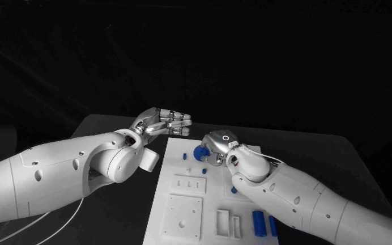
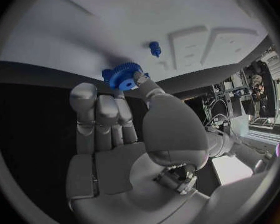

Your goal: Assemble the parts on the task board

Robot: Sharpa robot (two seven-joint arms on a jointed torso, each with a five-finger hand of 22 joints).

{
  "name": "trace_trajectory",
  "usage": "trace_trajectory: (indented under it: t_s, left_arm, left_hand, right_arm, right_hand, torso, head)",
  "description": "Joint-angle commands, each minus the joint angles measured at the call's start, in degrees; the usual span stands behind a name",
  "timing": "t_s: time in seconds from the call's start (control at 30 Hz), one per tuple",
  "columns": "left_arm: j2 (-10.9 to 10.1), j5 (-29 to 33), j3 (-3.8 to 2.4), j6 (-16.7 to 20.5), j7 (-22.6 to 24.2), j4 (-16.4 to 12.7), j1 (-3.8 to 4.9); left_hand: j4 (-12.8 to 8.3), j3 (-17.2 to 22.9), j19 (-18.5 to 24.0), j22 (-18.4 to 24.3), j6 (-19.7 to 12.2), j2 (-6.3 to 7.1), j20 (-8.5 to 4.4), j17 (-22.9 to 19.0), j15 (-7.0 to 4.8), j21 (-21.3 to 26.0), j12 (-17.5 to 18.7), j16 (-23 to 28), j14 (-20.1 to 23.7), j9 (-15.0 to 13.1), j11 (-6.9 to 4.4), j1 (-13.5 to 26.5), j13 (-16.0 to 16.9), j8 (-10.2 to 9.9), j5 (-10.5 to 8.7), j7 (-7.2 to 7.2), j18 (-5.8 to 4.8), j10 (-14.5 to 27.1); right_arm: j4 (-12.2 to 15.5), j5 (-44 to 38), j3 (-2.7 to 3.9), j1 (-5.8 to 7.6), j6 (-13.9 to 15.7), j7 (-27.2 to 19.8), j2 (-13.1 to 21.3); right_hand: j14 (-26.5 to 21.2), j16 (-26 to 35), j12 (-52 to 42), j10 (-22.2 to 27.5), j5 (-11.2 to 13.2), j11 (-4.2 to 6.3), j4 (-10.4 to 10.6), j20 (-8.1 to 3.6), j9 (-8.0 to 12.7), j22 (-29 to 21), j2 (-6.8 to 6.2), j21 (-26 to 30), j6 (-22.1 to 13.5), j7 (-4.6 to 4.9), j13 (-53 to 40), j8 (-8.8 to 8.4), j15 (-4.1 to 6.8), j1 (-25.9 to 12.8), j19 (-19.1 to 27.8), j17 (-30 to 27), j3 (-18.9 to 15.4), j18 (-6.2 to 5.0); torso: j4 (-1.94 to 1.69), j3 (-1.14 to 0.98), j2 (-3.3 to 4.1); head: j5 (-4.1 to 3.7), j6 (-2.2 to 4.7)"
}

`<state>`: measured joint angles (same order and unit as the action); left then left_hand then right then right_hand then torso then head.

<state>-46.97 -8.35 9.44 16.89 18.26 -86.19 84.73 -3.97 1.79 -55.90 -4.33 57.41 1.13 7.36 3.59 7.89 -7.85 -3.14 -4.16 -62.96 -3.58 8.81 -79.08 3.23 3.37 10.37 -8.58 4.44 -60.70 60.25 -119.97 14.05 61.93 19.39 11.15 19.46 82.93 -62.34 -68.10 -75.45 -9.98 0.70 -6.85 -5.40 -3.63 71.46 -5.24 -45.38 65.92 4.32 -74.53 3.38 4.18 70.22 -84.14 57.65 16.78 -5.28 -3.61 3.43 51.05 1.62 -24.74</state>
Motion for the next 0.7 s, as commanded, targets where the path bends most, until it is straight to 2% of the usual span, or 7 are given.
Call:
trace_trajectory:
  t_s: [0.03, 0.2, 0.43, 0.7]
  left_arm:
    - [0.18, -0.24, -0.03, -0.86, 0.37, -0.02, 0.02]
    - [0.16, -0.24, -0.03, -0.87, 0.33, -0.05, 0.02]
    - [0.17, -0.24, -0.03, -0.87, 0.29, -0.11, 0.02]
    - [0.07, -0.24, -0.03, -0.86, 0.22, -0.16, 0.03]
  left_hand:
    - [-0.25, -0.05, -0.36, 0.05, -0.17, -0.36, 0.14, 0.07, 0.25, -0.36, -0.21, 0.07, 0.19, -0.09, -0.14, -0.11, 0.09, 0.19, -0.18, -0.25, -0.08, 0.15]
    - [-0.25, -0.05, -0.36, 0.05, -0.17, -0.36, 0.14, 0.07, 0.25, -0.36, -0.21, 0.07, 0.19, -0.09, -0.14, -0.11, 0.09, 0.19, -0.18, -0.25, -0.08, 0.15]
    - [-0.25, -0.05, -0.36, 0.05, -0.17, -0.36, 0.14, 0.07, 0.25, -0.36, -0.21, 0.07, 0.19, -0.09, -0.14, -0.11, 0.09, 0.19, -0.18, -0.25, -0.08, 0.15]
    - [-0.25, -0.05, -0.36, 0.05, -0.17, -0.36, 0.14, 0.07, 0.25, -0.36, -0.21, 0.07, 0.19, -0.09, -0.14, -0.11, 0.09, 0.19, -0.18, -0.25, -0.08, 0.15]
  right_arm:
    - [-0.63, -1.24, -0.14, -0.32, 0.17, -0.63, -0.3]
    - [-0.92, -1.02, -0.19, -0.45, 0.14, -0.95, -0.47]
    - [-1.37, -0.58, -0.28, -0.5, -0.07, -1.31, -0.71]
    - [-1.79, 0.11, -0.44, -0.55, -1.06, -1.54, -0.75]
  right_hand:
    - [-0.01, 0.22, 0.24, 0.04, 0.25, -0.19, 0.1, -0.38, -0.06, -0.01, -0.52, 0.43, -0.23, 0.18, 0.12, 0.17, 0.36, 0.13, -2.89, -0.11, 0.28, 0.18]
    - [-0.04, 0.37, 0.51, 0.22, 0.46, -0.23, 0.34, -0.37, -0.05, -0.01, -0.66, 0.49, -0.53, 0.25, 0.32, 0.16, 0.35, -0.01, -2.89, -0.23, -0.02, 0.17]
    - [-0.06, 0.65, 1.11, 0.6, 1.12, -0.37, 1.05, -0.33, -0.03, -0.11, -0.89, 0.97, -1.41, 0.48, 0.83, 0.16, 0.3, 0.03, -2.87, -0.4, -0.93, 0.09]
    - [-0.11, 1.02, 1.74, 1.05, 0.62, -0.44, 1.92, -0.34, -0.03, 0.16, -1.23, 0.79, -1.89, 0.59, 1.48, 0.17, 0.33, -0.02, -2.89, -0.54, -1.71, -0.01]
  torso:
    - [0.09, -0.07, -0.02]
    - [0.24, -0.02, -0.06]
    - [0.18, -0.04, -0.05]
    - [0.19, -0.08, -0.05]
  head:
    - [0.17, -0.13]
    - [0.16, -0.21]
    - [0.07, -0.2]
    - [0.05, -0.35]
